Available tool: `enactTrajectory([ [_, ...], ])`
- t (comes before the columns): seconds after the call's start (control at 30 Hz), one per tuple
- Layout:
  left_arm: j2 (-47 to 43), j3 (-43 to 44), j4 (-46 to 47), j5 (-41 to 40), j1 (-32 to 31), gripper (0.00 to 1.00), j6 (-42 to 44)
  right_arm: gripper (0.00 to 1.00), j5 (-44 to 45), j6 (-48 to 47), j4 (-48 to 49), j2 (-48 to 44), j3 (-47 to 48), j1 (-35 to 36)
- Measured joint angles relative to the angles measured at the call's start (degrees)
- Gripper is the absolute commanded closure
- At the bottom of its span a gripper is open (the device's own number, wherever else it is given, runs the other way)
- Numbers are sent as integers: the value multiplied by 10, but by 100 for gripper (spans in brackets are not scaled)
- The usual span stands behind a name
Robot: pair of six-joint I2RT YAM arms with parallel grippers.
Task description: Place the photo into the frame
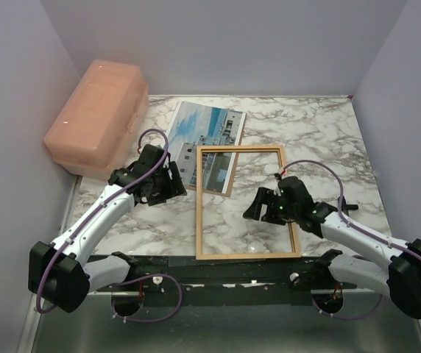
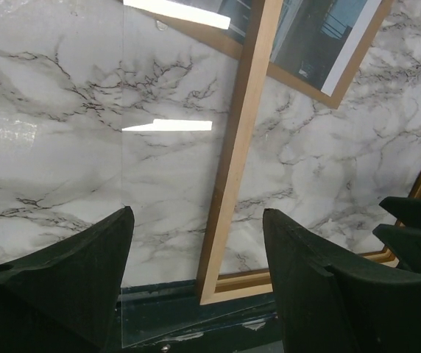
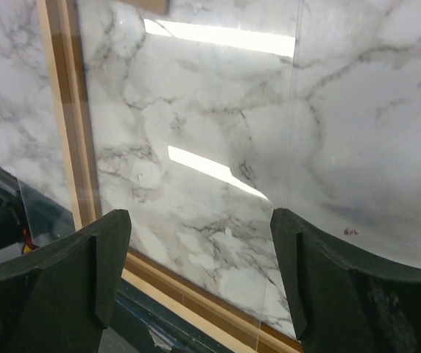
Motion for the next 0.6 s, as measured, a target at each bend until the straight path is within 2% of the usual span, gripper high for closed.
enactTrajectory([
  [0.23,0,0,0,0,0,29,2,17,-1,-49,14,86,51,-48],
  [0.4,0,-2,0,0,0,30,4,18,-68,-71,33,154,57,-110],
  [0.6,19,-10,-9,-3,0,37,8,19,-155,-79,79,196,60,-146],
])
